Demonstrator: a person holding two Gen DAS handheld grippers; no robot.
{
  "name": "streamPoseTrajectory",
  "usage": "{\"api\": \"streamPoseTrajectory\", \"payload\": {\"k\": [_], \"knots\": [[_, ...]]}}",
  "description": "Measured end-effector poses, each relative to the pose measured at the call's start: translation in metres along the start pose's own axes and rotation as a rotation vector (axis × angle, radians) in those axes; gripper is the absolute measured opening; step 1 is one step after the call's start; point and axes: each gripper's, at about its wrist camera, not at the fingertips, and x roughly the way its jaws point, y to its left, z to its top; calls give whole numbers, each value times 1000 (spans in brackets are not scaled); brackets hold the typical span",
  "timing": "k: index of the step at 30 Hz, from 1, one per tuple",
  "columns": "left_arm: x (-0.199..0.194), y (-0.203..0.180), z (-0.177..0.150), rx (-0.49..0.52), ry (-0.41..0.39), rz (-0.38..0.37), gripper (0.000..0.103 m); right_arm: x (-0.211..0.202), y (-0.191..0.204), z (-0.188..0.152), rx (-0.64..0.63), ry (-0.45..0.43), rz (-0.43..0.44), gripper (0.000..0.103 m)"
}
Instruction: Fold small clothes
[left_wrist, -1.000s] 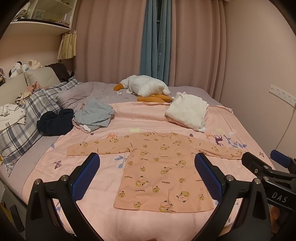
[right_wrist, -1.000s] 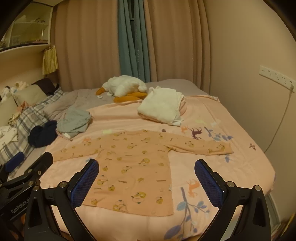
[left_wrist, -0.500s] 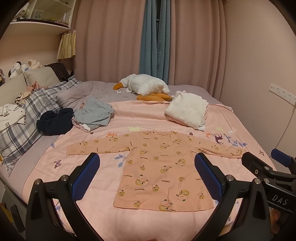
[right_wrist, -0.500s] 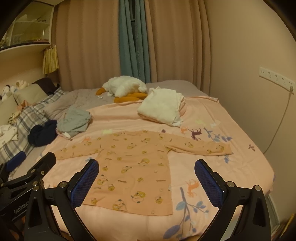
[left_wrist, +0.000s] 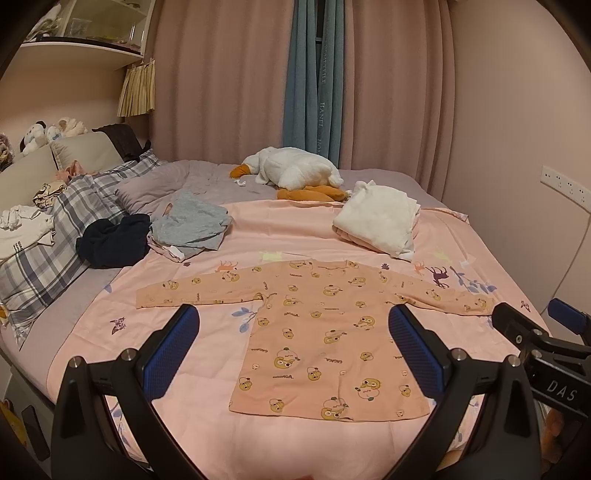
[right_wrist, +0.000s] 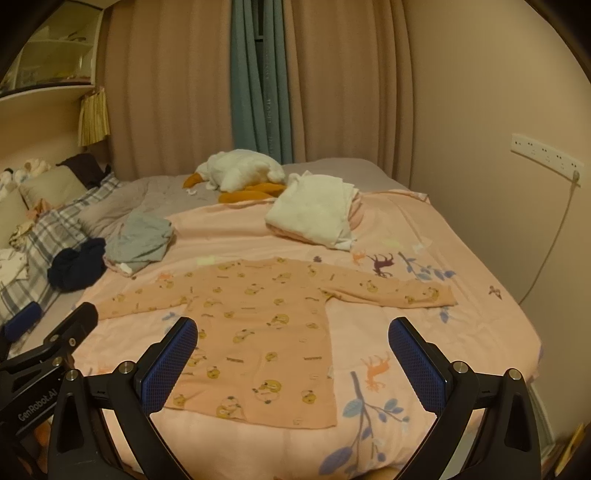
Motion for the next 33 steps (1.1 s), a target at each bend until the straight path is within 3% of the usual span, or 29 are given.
{"api": "streamPoseTrajectory", "payload": {"k": [33], "knots": [[3, 13, 0, -14, 15, 24, 102, -2, 3, -3, -6, 4, -8, 102]]}}
